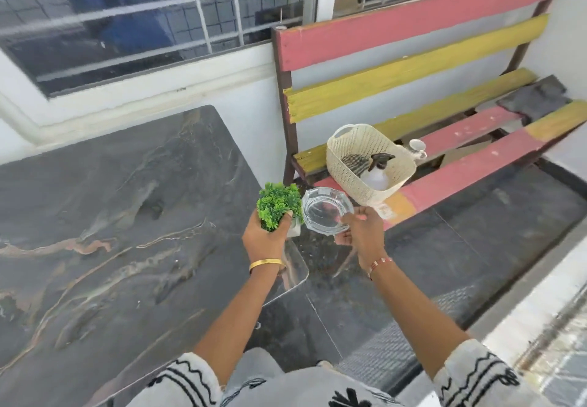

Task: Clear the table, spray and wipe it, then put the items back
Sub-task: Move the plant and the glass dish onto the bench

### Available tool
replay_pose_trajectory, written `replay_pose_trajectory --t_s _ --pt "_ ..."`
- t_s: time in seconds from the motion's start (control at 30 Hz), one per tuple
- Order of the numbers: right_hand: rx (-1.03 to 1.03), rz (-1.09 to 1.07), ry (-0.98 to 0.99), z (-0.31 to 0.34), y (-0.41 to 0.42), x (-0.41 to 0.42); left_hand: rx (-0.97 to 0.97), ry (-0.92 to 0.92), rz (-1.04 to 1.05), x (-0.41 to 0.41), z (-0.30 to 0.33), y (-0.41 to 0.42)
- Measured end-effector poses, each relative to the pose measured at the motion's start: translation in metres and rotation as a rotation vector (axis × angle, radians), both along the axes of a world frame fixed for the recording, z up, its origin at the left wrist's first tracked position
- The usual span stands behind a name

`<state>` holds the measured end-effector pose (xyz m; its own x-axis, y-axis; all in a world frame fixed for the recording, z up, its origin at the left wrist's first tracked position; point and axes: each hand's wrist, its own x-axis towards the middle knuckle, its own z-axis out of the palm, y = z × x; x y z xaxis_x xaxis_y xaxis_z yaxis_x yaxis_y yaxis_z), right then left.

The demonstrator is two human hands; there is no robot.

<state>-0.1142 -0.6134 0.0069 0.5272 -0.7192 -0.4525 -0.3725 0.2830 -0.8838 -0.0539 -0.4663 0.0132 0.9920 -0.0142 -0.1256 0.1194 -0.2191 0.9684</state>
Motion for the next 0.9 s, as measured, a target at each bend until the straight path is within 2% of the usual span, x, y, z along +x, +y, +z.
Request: replay_pose_trajectory --t_s 0.2,0.4,0.63,0.9 --pt "-0.039 -0.159 0.027 -0.001 -0.079 -0.027 0.044 -0.017 -0.130 -0.014 0.000 -0.089" --pt "-0.014 -0.211 0.008 -0.002 -0.160 -0.033 0.021 0.026 -0.227 -0.007 -0.017 -0.178" --pt "-0.014 -0.234 0.051 -0.020 -0.281 -0.003 -0.006 0.093 -0.269 0.018 -0.035 -0.299" --pt "0.043 -0.254 0.136 -0.030 -0.400 0.030 0.103 0.106 -0.277 0.060 -0.039 -0.421"
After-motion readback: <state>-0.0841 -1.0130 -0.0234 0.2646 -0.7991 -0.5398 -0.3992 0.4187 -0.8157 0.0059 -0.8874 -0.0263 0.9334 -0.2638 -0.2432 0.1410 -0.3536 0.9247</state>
